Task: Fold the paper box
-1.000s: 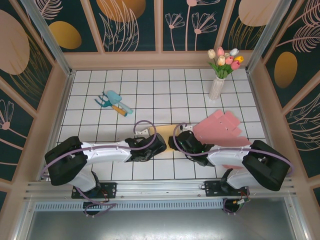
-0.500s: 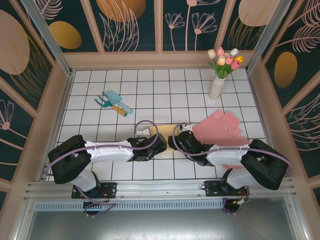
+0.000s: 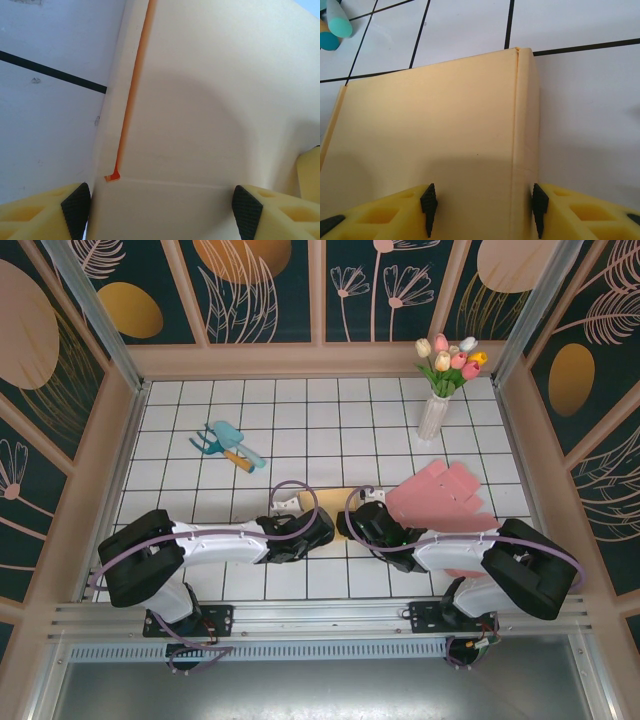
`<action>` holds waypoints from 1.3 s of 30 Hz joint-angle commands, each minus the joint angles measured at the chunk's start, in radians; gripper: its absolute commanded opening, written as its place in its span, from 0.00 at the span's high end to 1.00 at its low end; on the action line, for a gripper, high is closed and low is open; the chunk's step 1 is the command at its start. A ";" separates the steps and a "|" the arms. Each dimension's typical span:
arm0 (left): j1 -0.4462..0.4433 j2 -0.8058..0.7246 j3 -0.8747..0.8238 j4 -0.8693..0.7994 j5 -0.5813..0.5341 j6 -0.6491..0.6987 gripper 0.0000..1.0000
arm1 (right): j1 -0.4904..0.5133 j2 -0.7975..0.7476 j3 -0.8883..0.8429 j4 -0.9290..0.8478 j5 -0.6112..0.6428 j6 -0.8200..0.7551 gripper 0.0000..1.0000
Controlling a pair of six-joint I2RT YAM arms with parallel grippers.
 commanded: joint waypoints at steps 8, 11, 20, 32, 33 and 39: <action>0.005 0.026 -0.039 -0.036 -0.037 -0.019 0.24 | 0.012 -0.051 -0.012 -0.084 -0.001 -0.011 0.44; 0.004 0.020 -0.034 -0.039 -0.039 -0.018 0.24 | 0.012 -0.088 -0.001 -0.119 0.001 -0.023 0.43; 0.005 0.024 -0.030 -0.036 -0.034 -0.018 0.24 | 0.024 -0.169 -0.013 -0.184 0.013 -0.023 0.44; 0.004 0.024 -0.027 -0.039 -0.035 -0.019 0.24 | 0.100 -0.203 -0.052 -0.241 0.056 0.031 0.45; 0.004 0.024 -0.028 -0.039 -0.036 -0.018 0.24 | 0.105 -0.206 -0.059 -0.241 0.060 0.036 0.45; 0.004 0.023 -0.027 -0.036 -0.035 -0.020 0.24 | 0.112 -0.233 -0.097 -0.195 0.028 0.037 0.45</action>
